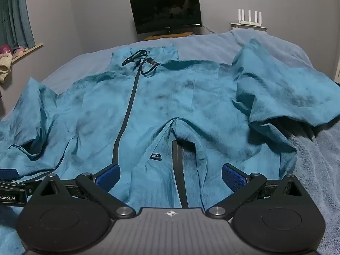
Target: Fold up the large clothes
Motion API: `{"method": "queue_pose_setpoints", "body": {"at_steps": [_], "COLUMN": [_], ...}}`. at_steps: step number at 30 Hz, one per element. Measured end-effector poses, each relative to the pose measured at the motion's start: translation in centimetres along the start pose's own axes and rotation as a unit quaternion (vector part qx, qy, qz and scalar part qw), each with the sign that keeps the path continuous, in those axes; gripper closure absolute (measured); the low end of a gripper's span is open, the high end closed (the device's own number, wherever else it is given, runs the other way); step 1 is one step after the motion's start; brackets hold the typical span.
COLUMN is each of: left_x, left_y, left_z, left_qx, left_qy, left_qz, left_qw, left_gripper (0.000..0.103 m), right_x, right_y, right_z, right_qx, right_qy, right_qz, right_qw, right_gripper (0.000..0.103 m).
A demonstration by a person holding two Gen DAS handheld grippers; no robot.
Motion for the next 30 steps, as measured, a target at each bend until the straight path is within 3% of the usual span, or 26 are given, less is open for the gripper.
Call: {"method": "queue_pose_setpoints", "body": {"at_steps": [30], "left_x": [0.41], "left_y": [0.59], "left_z": [0.18], "left_qx": [-0.004], "left_qy": [0.002], "left_qz": [-0.006], "left_qw": [1.0000], "left_gripper": [0.000], "right_x": [0.35], "right_y": [0.52], "right_z": [0.21], "right_qx": [-0.001], "right_qy": [0.009], "right_qz": [-0.014], "right_qw": [1.000], "right_gripper": [0.000]}}
Point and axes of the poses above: each gripper's, at about its wrist camera, not at the fingertips, and y roughly the way its jaws point, z to its right, x to its underside, the point moved 7 cm from there along y, roughly the way its jaws point, and after that the axes turned 5 degrees about -z, right-handed, at the moved point
